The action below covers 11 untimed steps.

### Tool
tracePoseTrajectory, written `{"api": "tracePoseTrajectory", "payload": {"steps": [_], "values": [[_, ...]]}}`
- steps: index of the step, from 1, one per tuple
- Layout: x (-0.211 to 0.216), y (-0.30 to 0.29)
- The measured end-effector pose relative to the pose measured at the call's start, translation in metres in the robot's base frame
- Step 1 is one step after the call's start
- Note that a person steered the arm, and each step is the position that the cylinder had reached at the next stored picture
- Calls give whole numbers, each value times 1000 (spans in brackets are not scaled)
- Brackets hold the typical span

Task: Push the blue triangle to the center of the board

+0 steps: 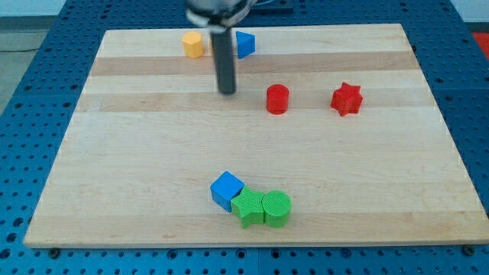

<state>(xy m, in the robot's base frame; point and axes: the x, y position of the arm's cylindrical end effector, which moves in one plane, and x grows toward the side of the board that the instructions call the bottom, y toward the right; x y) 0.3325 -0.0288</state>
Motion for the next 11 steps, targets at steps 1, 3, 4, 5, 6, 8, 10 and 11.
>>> {"api": "tracePoseTrajectory", "payload": {"steps": [1, 3, 4, 5, 6, 8, 10, 11], "values": [[-71, 74], [-134, 35], [-102, 13], [-69, 9], [-33, -4], [44, -45], [93, -94], [98, -144]]}}
